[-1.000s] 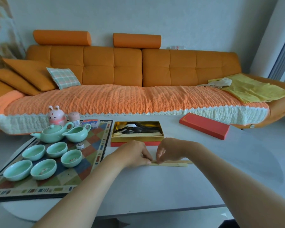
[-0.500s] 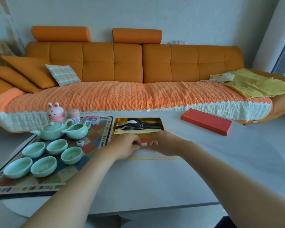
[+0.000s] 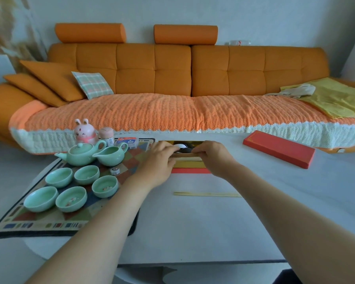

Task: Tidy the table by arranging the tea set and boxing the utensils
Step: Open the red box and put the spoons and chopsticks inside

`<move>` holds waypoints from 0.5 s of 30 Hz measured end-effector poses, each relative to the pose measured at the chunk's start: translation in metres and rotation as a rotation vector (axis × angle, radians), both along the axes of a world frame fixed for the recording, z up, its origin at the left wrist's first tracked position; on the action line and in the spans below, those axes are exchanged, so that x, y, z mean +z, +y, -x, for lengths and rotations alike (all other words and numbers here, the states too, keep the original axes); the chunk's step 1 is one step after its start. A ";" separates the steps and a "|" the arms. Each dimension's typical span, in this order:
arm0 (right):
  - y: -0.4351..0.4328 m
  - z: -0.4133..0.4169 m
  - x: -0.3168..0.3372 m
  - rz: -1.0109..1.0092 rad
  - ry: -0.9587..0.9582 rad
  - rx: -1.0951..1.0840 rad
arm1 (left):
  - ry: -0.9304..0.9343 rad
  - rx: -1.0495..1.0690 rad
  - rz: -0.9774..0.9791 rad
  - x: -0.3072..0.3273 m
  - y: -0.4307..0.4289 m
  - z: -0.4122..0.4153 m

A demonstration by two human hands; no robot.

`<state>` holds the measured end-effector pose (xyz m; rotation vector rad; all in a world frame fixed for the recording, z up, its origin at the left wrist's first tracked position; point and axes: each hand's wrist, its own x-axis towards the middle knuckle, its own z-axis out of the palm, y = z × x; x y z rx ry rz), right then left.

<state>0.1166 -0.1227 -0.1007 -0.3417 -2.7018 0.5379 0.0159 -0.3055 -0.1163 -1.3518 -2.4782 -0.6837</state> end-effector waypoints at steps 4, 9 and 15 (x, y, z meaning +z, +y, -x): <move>-0.001 0.010 -0.006 0.050 -0.094 -0.060 | -0.078 0.000 0.195 -0.011 0.002 -0.001; -0.004 0.007 -0.004 0.064 -0.043 -0.040 | -0.077 -0.009 0.292 -0.014 0.000 0.002; -0.010 -0.012 -0.001 0.043 -0.206 0.064 | -0.011 0.033 0.335 -0.014 0.002 0.001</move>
